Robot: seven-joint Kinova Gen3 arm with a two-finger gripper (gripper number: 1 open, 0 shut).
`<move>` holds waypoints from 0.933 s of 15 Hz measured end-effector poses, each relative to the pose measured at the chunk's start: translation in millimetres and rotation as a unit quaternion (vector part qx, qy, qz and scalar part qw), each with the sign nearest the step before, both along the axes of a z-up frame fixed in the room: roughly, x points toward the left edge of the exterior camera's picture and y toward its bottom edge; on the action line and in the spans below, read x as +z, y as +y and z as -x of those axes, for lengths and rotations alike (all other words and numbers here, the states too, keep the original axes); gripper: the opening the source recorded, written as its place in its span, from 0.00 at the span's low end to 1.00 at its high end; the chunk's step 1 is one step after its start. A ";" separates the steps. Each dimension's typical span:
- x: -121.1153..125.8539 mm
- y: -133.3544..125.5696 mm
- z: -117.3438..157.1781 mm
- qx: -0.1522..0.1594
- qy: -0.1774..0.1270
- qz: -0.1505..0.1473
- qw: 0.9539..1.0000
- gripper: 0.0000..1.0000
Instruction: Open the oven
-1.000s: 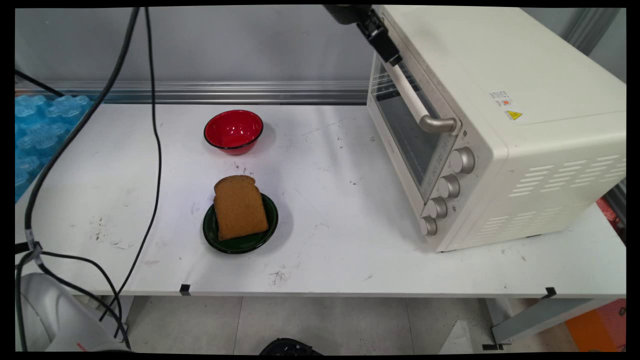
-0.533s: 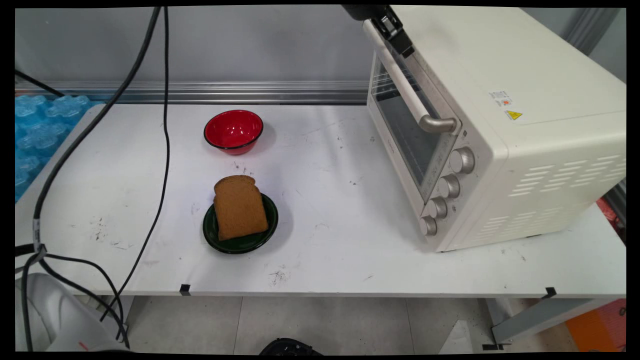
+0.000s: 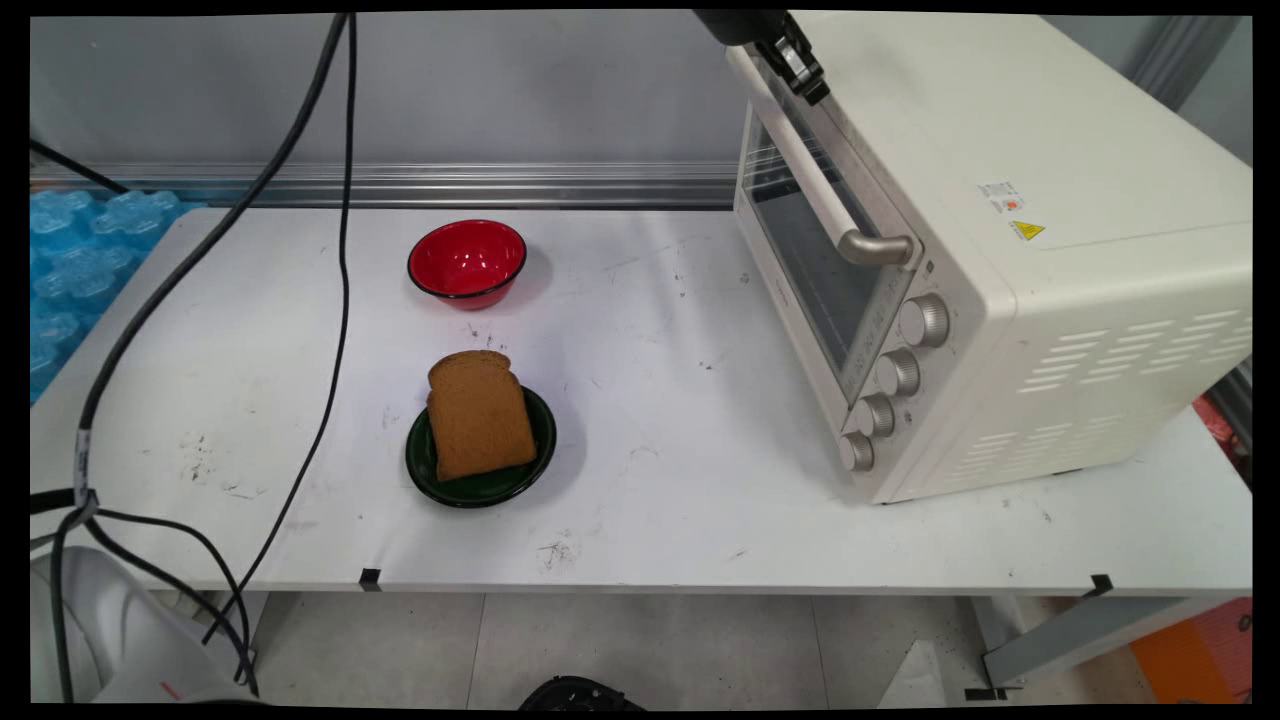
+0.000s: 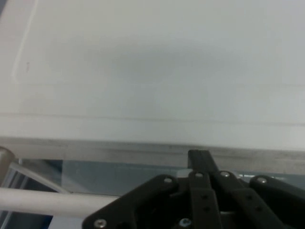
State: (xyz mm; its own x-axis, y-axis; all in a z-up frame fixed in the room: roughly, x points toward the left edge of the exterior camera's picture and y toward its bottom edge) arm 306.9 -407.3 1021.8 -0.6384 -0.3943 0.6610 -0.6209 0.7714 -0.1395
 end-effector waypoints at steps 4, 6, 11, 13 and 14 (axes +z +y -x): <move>-5.2 -3.7 1.8 0.000 -0.002 -0.003 1.000 0.00; -8.6 -5.4 2.0 0.000 -0.004 -0.005 1.000 0.00; -19.3 -8.3 1.7 0.001 -0.010 -0.011 1.000 0.00; -24.1 -9.7 1.2 0.002 -0.013 -0.012 1.000 0.00; -25.5 -10.1 1.0 0.002 -0.014 -0.013 1.000 0.00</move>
